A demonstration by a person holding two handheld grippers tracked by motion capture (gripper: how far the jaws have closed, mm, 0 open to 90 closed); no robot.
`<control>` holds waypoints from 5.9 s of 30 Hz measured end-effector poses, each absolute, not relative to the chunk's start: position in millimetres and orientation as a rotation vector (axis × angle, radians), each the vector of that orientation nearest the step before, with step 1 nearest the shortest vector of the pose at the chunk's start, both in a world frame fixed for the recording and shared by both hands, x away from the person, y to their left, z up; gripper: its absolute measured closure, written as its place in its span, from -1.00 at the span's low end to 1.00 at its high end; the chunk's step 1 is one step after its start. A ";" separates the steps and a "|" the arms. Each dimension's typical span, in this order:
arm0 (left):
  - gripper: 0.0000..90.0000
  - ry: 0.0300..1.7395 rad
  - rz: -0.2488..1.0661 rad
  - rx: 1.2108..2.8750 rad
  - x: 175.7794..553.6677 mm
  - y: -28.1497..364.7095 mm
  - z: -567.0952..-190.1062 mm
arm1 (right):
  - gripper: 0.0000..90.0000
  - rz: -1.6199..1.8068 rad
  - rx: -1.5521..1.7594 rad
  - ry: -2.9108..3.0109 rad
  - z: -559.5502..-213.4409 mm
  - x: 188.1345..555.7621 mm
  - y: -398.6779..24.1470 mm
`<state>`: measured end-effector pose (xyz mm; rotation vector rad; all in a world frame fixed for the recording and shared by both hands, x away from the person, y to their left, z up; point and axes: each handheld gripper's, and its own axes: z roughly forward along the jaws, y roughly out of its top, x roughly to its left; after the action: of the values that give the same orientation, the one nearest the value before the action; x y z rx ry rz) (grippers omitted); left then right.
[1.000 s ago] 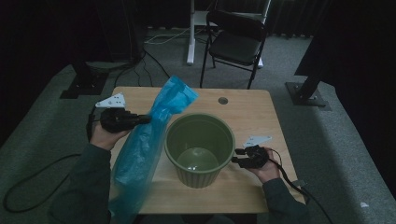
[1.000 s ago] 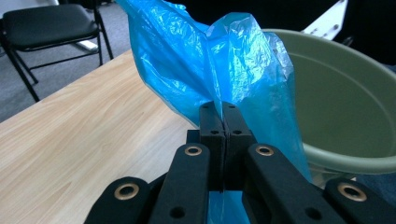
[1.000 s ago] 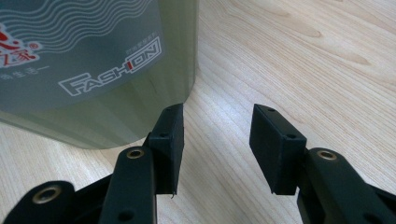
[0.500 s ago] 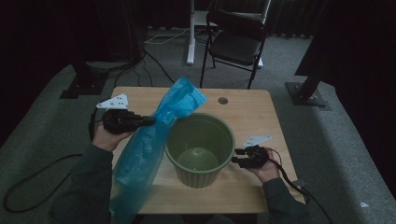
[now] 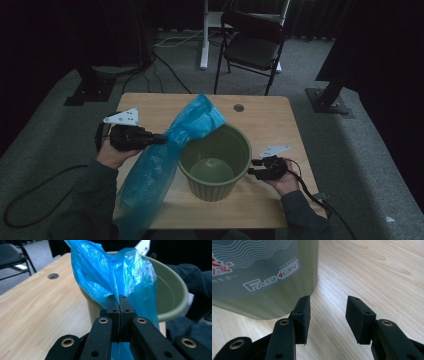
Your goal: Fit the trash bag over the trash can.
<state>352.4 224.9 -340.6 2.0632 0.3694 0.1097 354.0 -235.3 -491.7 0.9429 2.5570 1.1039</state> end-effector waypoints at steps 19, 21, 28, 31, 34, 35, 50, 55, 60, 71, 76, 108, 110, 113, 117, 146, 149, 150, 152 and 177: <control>0.97 0.261 0.045 2.158 345.3 202.3 -342.4 | 0.21 1.105 0.931 2.559 -492.3 354.9 -234.3; 0.97 0.256 0.046 2.169 346.6 197.7 -339.7 | 0.21 1.101 0.935 2.563 -492.5 354.8 -233.9; 0.97 0.252 0.040 2.214 354.2 179.1 -336.0 | 0.21 1.103 0.933 2.563 -492.2 354.9 -234.2; 0.97 0.254 0.037 2.226 356.8 171.8 -335.8 | 0.21 1.102 0.932 2.564 -492.2 354.9 -234.2; 0.97 0.250 0.036 2.228 359.6 164.3 -334.3 | 0.21 1.101 0.934 2.565 -492.3 355.0 -234.1; 0.97 0.246 0.038 2.229 360.7 161.6 -333.8 | 0.21 1.102 0.932 2.564 -492.2 355.0 -234.2; 0.97 0.237 0.031 2.243 360.2 154.4 -336.1 | 0.20 1.103 0.934 2.559 -491.5 354.7 -235.2; 0.97 0.252 0.025 2.234 354.5 171.3 -337.8 | 0.21 1.105 0.935 2.557 -491.4 354.8 -235.2; 0.97 0.257 0.021 2.232 351.9 179.0 -338.5 | 0.21 1.100 0.936 2.562 -492.3 355.2 -233.9; 0.94 0.197 0.002 2.282 359.0 142.9 -334.9 | 0.20 1.108 0.929 2.557 -491.2 355.0 -235.0; 0.94 0.194 -0.007 2.282 362.6 134.7 -334.7 | 0.20 1.109 0.932 2.555 -490.9 354.9 -235.4; 0.93 0.210 -0.043 2.302 355.6 146.0 -337.9 | 0.20 1.107 0.929 2.559 -491.6 355.6 -234.3; 0.93 0.194 -0.042 2.308 359.5 133.5 -335.9 | 0.20 1.108 0.927 2.558 -491.5 355.6 -234.5; 0.93 0.196 -0.041 2.305 363.4 127.4 -334.4 | 0.20 1.108 0.924 2.559 -491.5 355.5 -234.8; 0.93 0.217 -0.034 2.306 371.5 118.4 -333.6 | 0.20 1.110 0.929 2.557 -491.2 355.2 -235.4; 0.42 0.347 0.102 2.347 398.2 92.1 -335.7 | 0.20 1.115 0.936 2.550 -491.0 354.8 -238.1; 0.38 0.352 0.121 2.331 393.8 98.4 -331.1 | 0.20 1.112 0.936 2.552 -491.2 354.8 -237.8; 0.38 0.346 0.131 2.325 391.4 101.8 -328.9 | 0.20 1.111 0.935 2.553 -491.2 354.7 -237.7; 0.37 0.345 0.152 2.311 385.6 108.5 -324.8 | 0.20 1.112 0.935 2.552 -491.1 354.7 -237.5; 0.32 0.438 0.265 2.146 340.8 180.6 -330.0 | 0.27 1.164 0.966 2.558 -490.1 354.2 -237.8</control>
<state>340.8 180.6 -330.0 2.1459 0.4379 0.2650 354.2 -237.8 -490.1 0.9656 2.5582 1.1642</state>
